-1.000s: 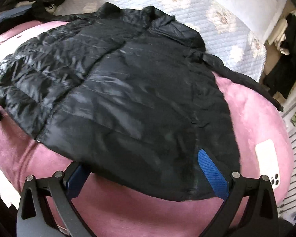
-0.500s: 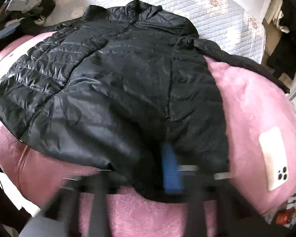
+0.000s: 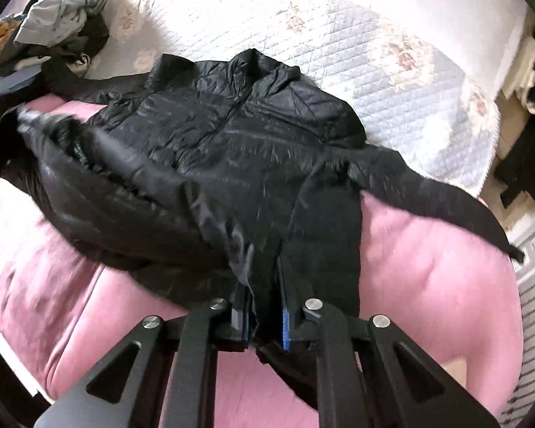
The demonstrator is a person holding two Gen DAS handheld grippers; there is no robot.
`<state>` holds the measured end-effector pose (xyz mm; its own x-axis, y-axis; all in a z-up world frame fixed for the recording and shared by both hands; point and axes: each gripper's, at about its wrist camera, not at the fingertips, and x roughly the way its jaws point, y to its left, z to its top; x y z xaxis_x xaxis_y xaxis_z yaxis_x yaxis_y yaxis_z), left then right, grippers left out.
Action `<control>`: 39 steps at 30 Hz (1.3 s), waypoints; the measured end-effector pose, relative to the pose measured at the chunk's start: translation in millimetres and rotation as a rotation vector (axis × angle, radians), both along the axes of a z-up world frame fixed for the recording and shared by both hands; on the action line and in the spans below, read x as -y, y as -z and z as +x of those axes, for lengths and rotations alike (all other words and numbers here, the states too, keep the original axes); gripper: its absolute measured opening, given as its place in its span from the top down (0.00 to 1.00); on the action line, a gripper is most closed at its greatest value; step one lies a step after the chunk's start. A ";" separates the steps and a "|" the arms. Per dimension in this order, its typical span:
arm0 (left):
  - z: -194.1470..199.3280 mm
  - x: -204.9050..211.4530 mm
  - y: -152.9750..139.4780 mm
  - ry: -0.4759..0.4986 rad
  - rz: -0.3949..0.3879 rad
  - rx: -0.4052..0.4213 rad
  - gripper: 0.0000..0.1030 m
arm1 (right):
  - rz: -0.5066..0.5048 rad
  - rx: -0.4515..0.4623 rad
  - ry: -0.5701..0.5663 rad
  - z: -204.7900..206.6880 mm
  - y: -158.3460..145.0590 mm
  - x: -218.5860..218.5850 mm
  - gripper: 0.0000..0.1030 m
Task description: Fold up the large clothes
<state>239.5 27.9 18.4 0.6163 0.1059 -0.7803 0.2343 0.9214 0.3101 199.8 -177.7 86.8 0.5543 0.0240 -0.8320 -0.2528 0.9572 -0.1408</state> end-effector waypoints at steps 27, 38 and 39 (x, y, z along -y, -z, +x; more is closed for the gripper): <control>-2.9 -84.0 10.8 -0.165 -0.234 -0.066 0.00 | 0.304 -0.145 0.414 13.8 25.5 122.1 0.08; 24.7 -104.5 39.2 -0.152 -0.479 -0.129 0.97 | 0.539 -0.340 0.405 27.4 80.9 141.7 0.90; 24.9 -105.1 35.1 -0.159 -0.479 -0.100 0.98 | 0.520 -0.287 0.397 28.3 72.4 136.3 0.92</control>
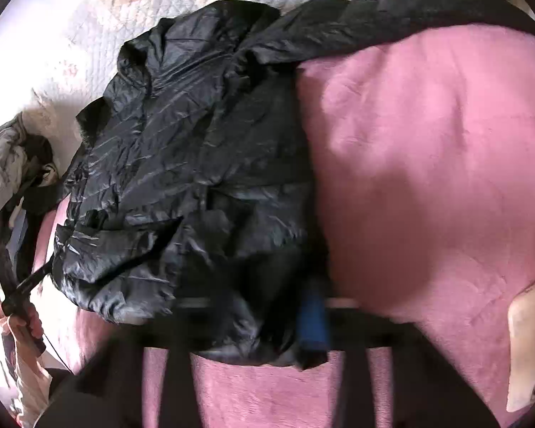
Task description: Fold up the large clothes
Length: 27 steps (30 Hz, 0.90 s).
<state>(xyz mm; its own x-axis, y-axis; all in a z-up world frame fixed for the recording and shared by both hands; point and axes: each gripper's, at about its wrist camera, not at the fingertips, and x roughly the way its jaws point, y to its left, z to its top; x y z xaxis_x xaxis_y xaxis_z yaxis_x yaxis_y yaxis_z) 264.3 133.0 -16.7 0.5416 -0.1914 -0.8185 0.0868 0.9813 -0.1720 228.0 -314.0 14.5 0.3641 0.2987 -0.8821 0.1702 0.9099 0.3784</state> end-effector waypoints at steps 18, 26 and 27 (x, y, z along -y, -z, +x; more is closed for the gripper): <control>25.5 5.5 9.5 -0.106 0.261 -0.007 0.79 | -0.248 0.084 0.042 49.8 -7.7 -17.8 0.94; -30.9 25.6 -79.8 -0.082 0.140 0.312 0.27 | -0.301 0.375 0.090 7.9 -83.2 -37.6 0.15; -38.5 35.9 -84.7 -0.038 0.111 0.325 0.26 | -0.279 0.384 0.061 3.5 -88.5 -45.5 0.15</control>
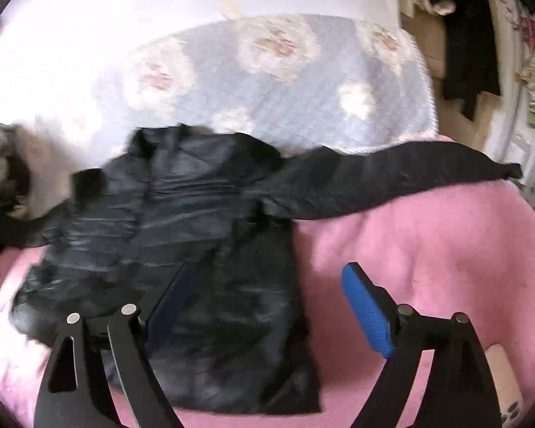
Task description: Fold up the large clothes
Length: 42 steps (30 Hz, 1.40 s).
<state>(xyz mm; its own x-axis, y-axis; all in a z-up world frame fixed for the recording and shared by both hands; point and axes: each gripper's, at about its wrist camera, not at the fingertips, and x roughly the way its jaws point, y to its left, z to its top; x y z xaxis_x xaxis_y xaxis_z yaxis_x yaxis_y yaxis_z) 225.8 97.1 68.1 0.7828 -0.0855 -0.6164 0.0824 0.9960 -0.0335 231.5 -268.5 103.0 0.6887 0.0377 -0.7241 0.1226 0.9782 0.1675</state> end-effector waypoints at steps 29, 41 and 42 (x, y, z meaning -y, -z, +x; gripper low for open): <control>28.5 100.8 115.9 0.088 0.142 -0.338 0.26 | -0.213 -0.354 -0.244 8.4 107.7 -123.6 0.07; 21.0 84.1 53.8 0.297 -0.332 -0.218 0.81 | -0.063 -0.096 -0.362 -14.5 19.7 -136.1 0.44; 17.5 93.4 53.9 0.324 -0.337 -0.220 0.81 | -0.069 -0.107 -0.338 -12.9 16.2 -134.7 0.47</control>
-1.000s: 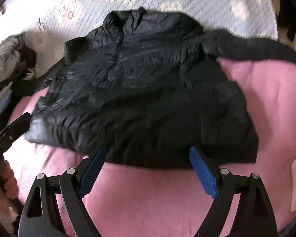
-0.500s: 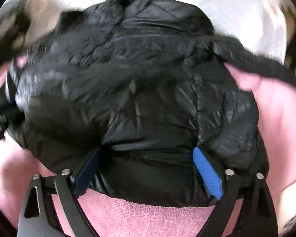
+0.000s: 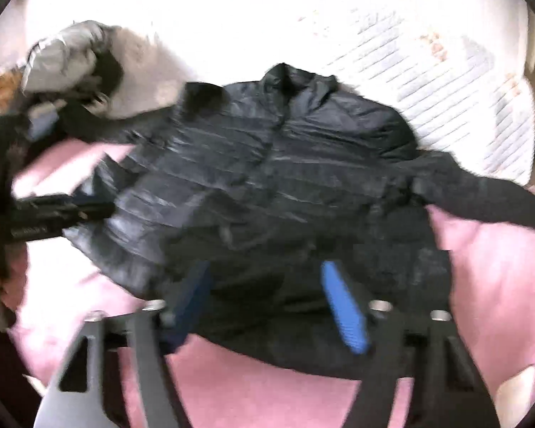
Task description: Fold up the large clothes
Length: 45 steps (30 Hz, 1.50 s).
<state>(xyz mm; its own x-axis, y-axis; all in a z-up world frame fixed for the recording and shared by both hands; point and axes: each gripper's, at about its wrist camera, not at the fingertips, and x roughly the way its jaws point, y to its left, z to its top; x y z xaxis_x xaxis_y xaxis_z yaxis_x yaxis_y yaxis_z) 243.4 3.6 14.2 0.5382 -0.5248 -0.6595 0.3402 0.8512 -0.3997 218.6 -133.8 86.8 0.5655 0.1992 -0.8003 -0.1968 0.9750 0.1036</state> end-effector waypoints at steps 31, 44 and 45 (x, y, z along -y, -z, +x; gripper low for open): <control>79.4 59.7 72.8 -0.133 0.130 -0.156 0.98 | 0.280 -0.362 0.294 26.5 79.9 99.2 0.73; 63.7 30.7 56.2 -0.179 0.116 -0.101 0.90 | 0.243 -0.347 0.324 27.7 78.5 102.6 0.77; 55.8 25.7 44.7 -0.186 0.140 -0.058 0.88 | 0.213 -0.323 0.327 27.0 73.8 102.8 0.77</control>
<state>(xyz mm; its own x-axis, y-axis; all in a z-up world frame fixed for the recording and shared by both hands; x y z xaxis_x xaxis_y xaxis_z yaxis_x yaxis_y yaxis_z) 299.1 -22.0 -30.6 0.5763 -0.3216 -0.7513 0.1527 0.9455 -0.2876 245.6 -236.6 13.1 0.3560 0.2310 -0.9055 0.1898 0.9309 0.3121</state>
